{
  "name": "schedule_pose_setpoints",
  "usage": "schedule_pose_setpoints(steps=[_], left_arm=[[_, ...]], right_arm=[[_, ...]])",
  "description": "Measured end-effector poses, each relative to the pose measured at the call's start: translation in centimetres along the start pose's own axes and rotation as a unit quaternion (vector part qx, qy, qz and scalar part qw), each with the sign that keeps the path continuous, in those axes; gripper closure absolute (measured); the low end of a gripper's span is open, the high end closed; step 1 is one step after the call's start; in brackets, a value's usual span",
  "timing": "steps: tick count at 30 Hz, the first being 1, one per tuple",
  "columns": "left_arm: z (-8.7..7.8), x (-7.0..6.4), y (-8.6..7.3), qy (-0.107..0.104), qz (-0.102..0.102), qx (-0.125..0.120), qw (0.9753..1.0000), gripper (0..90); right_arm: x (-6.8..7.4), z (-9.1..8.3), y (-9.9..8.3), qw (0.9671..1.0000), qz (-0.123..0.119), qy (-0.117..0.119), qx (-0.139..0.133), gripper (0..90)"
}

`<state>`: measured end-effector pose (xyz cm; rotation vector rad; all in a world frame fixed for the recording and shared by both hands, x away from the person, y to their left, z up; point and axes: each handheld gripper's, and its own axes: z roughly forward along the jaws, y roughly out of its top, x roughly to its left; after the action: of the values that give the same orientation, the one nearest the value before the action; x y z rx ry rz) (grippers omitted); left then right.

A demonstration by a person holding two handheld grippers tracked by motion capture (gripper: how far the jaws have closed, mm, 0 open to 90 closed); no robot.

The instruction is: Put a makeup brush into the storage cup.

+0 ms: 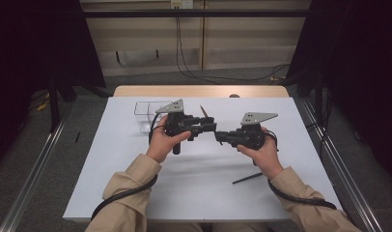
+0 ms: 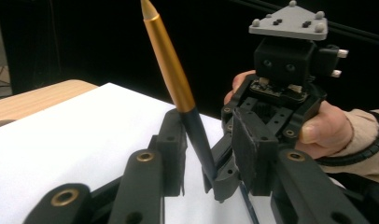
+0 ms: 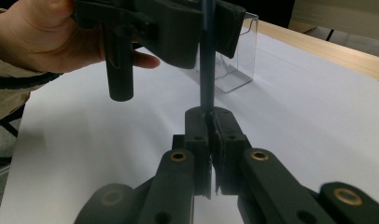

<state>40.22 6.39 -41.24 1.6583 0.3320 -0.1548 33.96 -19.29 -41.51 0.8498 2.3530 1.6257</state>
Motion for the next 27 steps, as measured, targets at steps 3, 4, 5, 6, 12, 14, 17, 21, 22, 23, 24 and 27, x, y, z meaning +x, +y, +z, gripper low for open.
schedule_pose_setpoints(steps=[3,4,5,6,12,14,17,21,22,23,24,27], left_arm=[[-0.13,0.15,-0.06,0.002,-0.009,-0.005,0.9999,77.9],[-0.16,0.15,-0.04,0.003,-0.011,-0.004,0.9999,78.5],[-0.16,0.15,-0.04,0.003,-0.011,-0.004,0.9999,78.9],[-0.16,0.15,-0.05,0.001,-0.013,-0.005,0.9999,79.3],[0.07,-0.04,0.03,-0.003,-0.016,-0.009,0.9998,81.1],[0.18,-0.14,0.08,-0.004,-0.014,-0.009,0.9999,81.7],[0.28,-0.22,0.11,-0.006,-0.012,-0.008,0.9999,82.4],[0.47,-0.41,0.16,-0.007,-0.005,-0.007,0.9999,82.9],[0.53,-0.46,0.17,-0.007,-0.003,-0.006,1.0000,82.9],[0.60,-0.52,0.18,-0.007,-0.001,-0.006,1.0000,82.9],[0.60,-0.52,0.18,-0.007,-0.001,-0.006,1.0000,82.9],[0.54,-0.55,0.21,-0.004,0.000,-0.006,1.0000,82.9]], right_arm=[[0.16,0.03,0.05,1.0000,-0.001,0.001,0.001,85.4],[0.17,0.05,0.06,1.0000,-0.001,0.003,0.001,85.4],[0.18,0.06,0.07,1.0000,-0.001,0.003,0.002,85.3],[0.16,0.07,0.07,1.0000,-0.001,0.004,0.001,85.3],[0.15,0.19,0.00,1.0000,0.006,0.008,0.000,85.1],[0.18,0.31,-0.03,0.9999,0.007,0.009,-0.001,85.1],[0.21,0.44,-0.02,0.9999,0.009,0.012,0.001,85.0],[0.23,0.66,-0.05,0.9997,0.017,0.017,0.000,84.9],[0.27,0.74,-0.06,0.9997,0.018,0.017,0.001,84.9],[0.30,0.81,-0.06,0.9997,0.018,0.017,0.001,84.8],[0.30,0.88,-0.07,0.9996,0.021,0.019,0.000,84.8],[0.30,0.94,-0.04,0.9995,0.025,0.021,-0.001,84.8]])
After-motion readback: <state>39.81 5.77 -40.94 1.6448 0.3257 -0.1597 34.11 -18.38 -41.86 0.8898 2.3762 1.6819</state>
